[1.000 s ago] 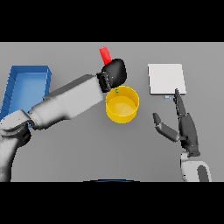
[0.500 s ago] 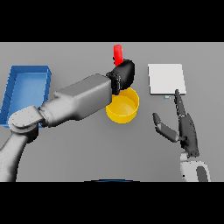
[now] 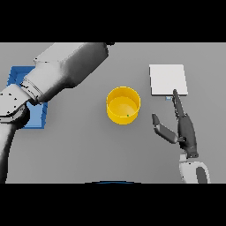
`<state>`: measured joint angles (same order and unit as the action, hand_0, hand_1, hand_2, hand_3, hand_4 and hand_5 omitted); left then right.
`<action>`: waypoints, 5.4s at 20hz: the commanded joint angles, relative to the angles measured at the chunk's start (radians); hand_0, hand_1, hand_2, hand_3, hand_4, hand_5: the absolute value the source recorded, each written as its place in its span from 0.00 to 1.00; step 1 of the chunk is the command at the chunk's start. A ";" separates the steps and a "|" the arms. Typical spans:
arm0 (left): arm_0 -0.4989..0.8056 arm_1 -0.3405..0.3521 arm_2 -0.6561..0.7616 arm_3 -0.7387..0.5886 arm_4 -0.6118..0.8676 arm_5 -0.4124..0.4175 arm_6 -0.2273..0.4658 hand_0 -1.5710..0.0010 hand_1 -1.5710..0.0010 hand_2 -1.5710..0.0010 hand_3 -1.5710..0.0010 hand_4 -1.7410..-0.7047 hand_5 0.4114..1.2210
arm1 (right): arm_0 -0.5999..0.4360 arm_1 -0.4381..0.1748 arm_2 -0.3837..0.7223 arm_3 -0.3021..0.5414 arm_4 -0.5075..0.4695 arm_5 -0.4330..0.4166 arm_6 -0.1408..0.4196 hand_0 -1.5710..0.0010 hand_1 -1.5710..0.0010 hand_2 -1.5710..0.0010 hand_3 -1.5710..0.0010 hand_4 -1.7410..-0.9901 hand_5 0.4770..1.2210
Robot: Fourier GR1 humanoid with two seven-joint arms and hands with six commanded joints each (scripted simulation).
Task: Pick up the red beaker and tilt it to pour out 1 green nut into yellow bowl. Pick up the yellow bowl and place it on the metallic measuring scale.
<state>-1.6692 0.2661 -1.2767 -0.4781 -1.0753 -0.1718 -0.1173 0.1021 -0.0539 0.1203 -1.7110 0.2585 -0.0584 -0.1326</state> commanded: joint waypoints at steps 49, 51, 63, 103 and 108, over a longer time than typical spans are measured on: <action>1.079 0.658 0.623 -0.717 1.521 0.398 0.646 0.74 0.77 0.78 0.82 0.94 0.30 | -0.042 -0.028 -0.006 0.048 -0.055 0.056 -0.052 1.00 1.00 1.00 1.00 0.79 0.28; 1.069 0.648 0.619 -0.685 1.502 0.404 0.640 0.83 0.85 0.86 0.88 0.96 0.29 | -0.045 -0.034 -0.006 0.048 -0.050 0.058 -0.038 1.00 1.00 1.00 1.00 0.78 0.29; 1.067 0.612 0.636 -0.656 1.465 0.502 0.541 0.99 0.99 0.99 0.99 0.99 0.34 | -0.125 -0.177 0.085 0.038 0.106 0.158 -0.001 1.00 1.00 1.00 1.00 0.76 0.34; 1.102 0.615 0.674 -0.670 1.522 0.479 0.465 1.00 1.00 1.00 1.00 0.98 0.35 | -0.788 -0.307 0.599 0.551 0.648 0.553 -0.094 0.21 0.23 0.29 0.47 0.17 0.88; 1.106 0.637 0.667 -0.698 1.519 0.474 0.482 1.00 1.00 1.00 1.00 0.99 0.35 | -0.788 -0.328 0.605 0.547 0.656 0.520 -0.115 0.07 0.07 0.19 0.22 0.06 0.96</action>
<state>-0.5630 0.9029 -0.6101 -1.1763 0.4432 0.3019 0.3642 -0.6863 -0.3818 0.7254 -1.1644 0.9139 0.4615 -0.2494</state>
